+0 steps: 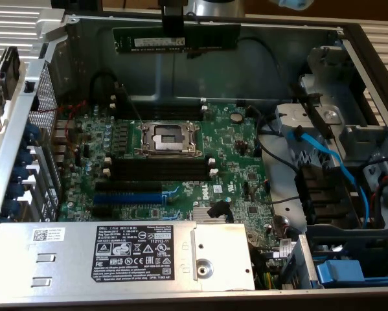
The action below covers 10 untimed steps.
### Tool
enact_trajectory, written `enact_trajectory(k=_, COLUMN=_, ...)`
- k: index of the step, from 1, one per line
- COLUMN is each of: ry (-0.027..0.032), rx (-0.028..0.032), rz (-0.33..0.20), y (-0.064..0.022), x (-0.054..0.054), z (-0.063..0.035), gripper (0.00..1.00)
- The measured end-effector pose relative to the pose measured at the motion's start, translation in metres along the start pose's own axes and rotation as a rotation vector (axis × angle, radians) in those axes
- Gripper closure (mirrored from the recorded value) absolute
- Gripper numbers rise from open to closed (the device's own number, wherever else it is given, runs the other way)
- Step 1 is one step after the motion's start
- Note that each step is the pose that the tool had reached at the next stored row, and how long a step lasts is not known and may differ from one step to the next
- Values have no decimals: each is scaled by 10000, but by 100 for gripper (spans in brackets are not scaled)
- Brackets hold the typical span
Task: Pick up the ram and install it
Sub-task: 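Pick up the ram and move it above insertion slot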
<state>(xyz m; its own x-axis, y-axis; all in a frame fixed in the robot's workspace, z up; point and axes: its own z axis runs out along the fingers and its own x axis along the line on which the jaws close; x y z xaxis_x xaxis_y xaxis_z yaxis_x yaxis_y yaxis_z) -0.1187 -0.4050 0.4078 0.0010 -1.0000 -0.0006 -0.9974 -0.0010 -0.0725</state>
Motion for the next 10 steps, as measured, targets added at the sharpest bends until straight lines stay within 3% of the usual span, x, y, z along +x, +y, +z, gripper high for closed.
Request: enact_trajectory(k=10, ry=-176, rx=1, rz=11, y=54, x=13, z=167, gripper=88)
